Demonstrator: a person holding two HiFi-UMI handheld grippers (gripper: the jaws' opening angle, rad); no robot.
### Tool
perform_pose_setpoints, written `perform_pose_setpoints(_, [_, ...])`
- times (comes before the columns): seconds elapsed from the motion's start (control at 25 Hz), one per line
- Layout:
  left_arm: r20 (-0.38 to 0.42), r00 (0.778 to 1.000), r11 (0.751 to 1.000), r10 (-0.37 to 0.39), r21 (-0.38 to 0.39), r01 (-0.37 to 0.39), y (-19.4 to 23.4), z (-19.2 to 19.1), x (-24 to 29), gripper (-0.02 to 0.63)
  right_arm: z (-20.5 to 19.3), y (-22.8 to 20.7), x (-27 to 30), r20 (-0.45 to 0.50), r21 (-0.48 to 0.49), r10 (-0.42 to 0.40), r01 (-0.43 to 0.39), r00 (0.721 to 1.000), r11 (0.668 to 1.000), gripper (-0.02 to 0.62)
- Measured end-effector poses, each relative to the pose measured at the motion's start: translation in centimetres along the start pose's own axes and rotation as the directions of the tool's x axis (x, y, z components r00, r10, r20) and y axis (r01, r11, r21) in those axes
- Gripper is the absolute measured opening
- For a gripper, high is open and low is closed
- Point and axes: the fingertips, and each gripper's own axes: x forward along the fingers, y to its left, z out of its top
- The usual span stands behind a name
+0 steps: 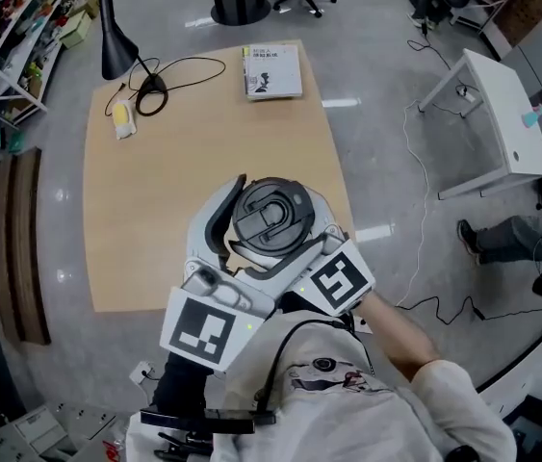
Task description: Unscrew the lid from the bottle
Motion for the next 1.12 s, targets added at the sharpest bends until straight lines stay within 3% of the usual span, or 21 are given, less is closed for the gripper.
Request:
perform_pose_setpoints(0.12, [-0.046, 0.992, 0.979, -0.117, 0.164, 0.123, -0.7, 0.2, -1.2, 0.478, 0.8, 1.0, -0.2, 0.016, 0.043, 0.081, -0.082, 0.997, 0.996, 0.423])
perform_pose_setpoints(0.24, [-0.063, 0.993, 0.962, -0.100, 0.247, 0.112, -0.4, 0.7, -1.4, 0.480, 1.0, 0.7, -0.2, 0.030, 0.127, 0.085, -0.088, 0.996, 0.988, 0.423])
perform_pose_setpoints(0.32, [-0.091, 0.980, 0.950, -0.174, 0.246, 0.192, -0.8, 0.6, -1.9, 0.480, 1.4, 0.5, -0.5, 0.075, 0.144, 0.096, -0.106, 0.993, 0.984, 0.423])
perform_pose_setpoints(0.4, [-0.068, 0.953, 0.944, -0.294, 0.134, 0.301, -1.1, 0.7, -3.0, 0.479, 2.0, 1.3, -1.0, 0.112, 0.081, 0.164, -0.174, 0.980, 0.981, 0.423])
perform_pose_setpoints(0.44, [-0.029, 0.932, 0.926, -0.362, 0.100, 0.363, -1.4, 1.2, -3.7, 0.480, 2.2, 2.4, -1.3, 0.101, 0.024, 0.231, -0.235, 0.968, 0.972, 0.423])
perform_pose_setpoints(0.48, [-0.004, 0.896, 0.890, -0.444, 0.114, 0.442, -2.3, 1.7, -4.1, 0.482, 2.2, 3.8, -1.6, 0.063, -0.040, 0.314, -0.312, 0.947, 0.949, 0.423])
perform_pose_setpoints(0.6, [-0.059, 0.765, 0.743, -0.641, 0.202, 0.638, -6.0, 1.6, -4.7, 0.501, 1.6, 7.6, -2.4, -0.070, -0.147, 0.517, -0.521, 0.853, 0.841, 0.423])
perform_pose_setpoints(0.64, [-0.075, 0.745, 0.721, -0.663, 0.204, 0.662, -6.5, 1.4, -4.7, 0.512, 1.5, 8.0, -2.6, -0.090, -0.142, 0.544, -0.551, 0.834, 0.822, 0.423])
perform_pose_setpoints(0.68, [-0.072, 0.744, 0.721, -0.664, 0.202, 0.663, -6.5, 1.3, -4.6, 0.512, 1.4, 7.9, -2.6, -0.102, -0.136, 0.548, -0.558, 0.830, 0.819, 0.423])
perform_pose_setpoints(0.76, [-0.036, 0.782, 0.765, -0.622, 0.185, 0.617, -5.5, 1.3, -4.2, 0.509, 1.4, 7.2, -2.1, -0.108, -0.130, 0.512, -0.523, 0.852, 0.843, 0.423])
perform_pose_setpoints(0.84, [-0.011, 0.849, 0.840, -0.528, 0.138, 0.524, -4.0, 1.3, -3.4, 0.508, 1.6, 6.2, -1.1, -0.080, -0.109, 0.436, -0.442, 0.897, 0.890, 0.423])
perform_pose_setpoints(0.96, [-0.021, 0.958, 0.954, -0.285, 0.088, 0.286, -1.3, 0.9, -1.6, 0.508, 1.0, 3.6, 0.4, -0.074, -0.089, 0.215, -0.221, 0.974, 0.971, 0.423])
perform_pose_setpoints(1.04, [-0.041, 0.993, 0.991, -0.113, 0.073, 0.116, 0.3, 0.7, -1.1, 0.508, 0.6, 2.1, 1.1, -0.078, -0.121, 0.065, -0.074, 0.995, 0.990, 0.423])
perform_pose_setpoints(1.12, [-0.055, 0.997, 0.998, 0.050, 0.042, -0.048, 1.7, 0.6, -1.1, 0.508, 0.8, 0.9, 1.7, -0.062, -0.175, -0.079, 0.067, 0.995, 0.982, 0.423])
